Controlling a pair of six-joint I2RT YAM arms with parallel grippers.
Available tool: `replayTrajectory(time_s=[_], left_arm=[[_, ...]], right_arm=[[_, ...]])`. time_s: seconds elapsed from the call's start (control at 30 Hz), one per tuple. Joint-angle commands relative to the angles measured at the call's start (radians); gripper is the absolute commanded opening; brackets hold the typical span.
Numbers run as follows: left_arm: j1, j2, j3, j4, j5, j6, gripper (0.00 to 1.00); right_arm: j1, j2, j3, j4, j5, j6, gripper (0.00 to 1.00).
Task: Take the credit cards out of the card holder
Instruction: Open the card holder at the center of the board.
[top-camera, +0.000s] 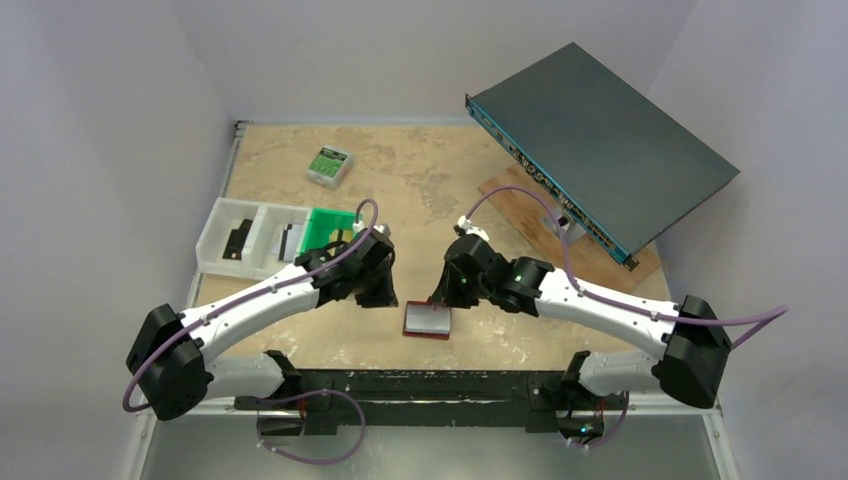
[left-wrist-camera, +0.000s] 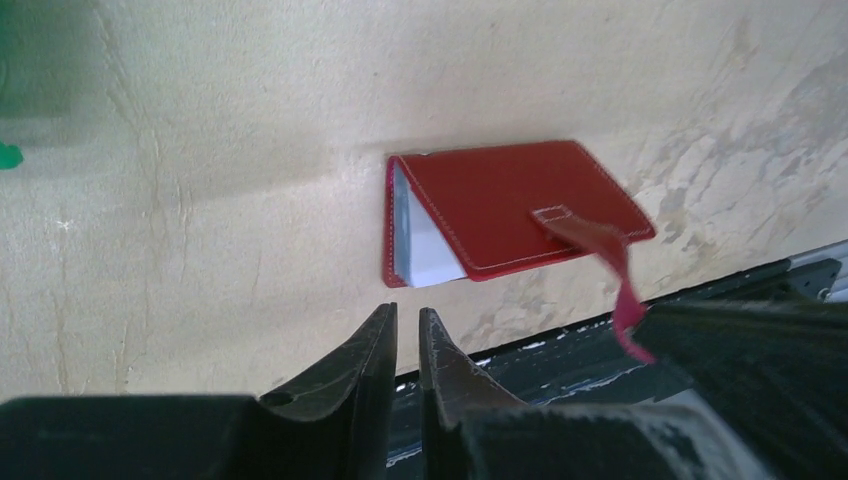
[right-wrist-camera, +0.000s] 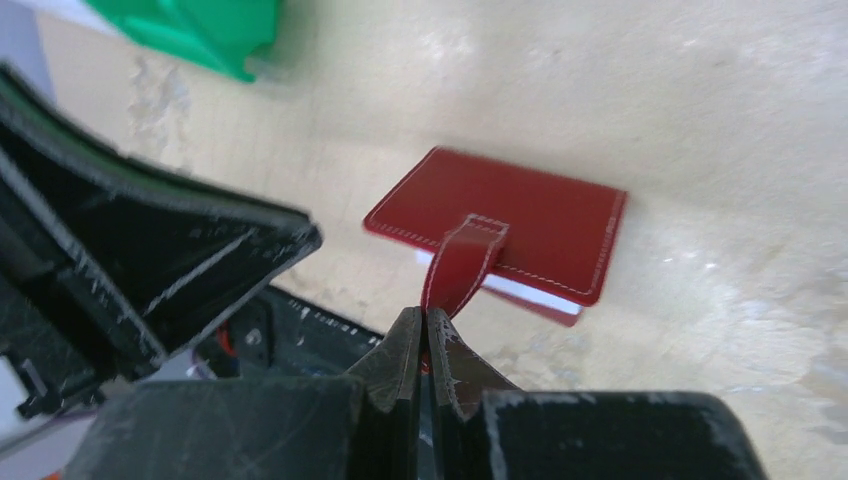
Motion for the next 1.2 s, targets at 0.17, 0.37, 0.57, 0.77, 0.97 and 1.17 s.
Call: replayTrajectory(time_s=[0.17, 0.37, 0.57, 0.77, 0.97, 1.17], left_arm=[[0.006, 0.033, -0.07, 0.079, 0.081, -0.012, 0.12], [0.006, 0.074, -0.083, 0.127, 0.123, -0.009, 0.11], [0.006, 0.101, -0.084, 0.15, 0.146, -0.007, 0.11], [0.006, 0.129, -0.091, 0.155, 0.132, -0.011, 0.11], [0.006, 0.169, -0.097, 0.166, 0.126, -0.014, 0.09], [0.006, 0.203, -0.095, 0.181, 0.132, -0.009, 0.08]], right_arm=[[-0.191, 0.04, -0.074, -0.071, 0.118, -0.119, 0.0], [-0.206, 0.135, -0.165, -0.007, 0.106, -0.119, 0.0], [-0.185, 0.149, -0.239, 0.049, 0.08, -0.088, 0.0], [-0.158, 0.154, -0.26, 0.076, 0.059, -0.075, 0.0], [-0.05, 0.211, -0.217, 0.049, 0.098, -0.037, 0.0], [-0.051, 0.166, -0.193, 0.022, 0.105, -0.049, 0.0]])
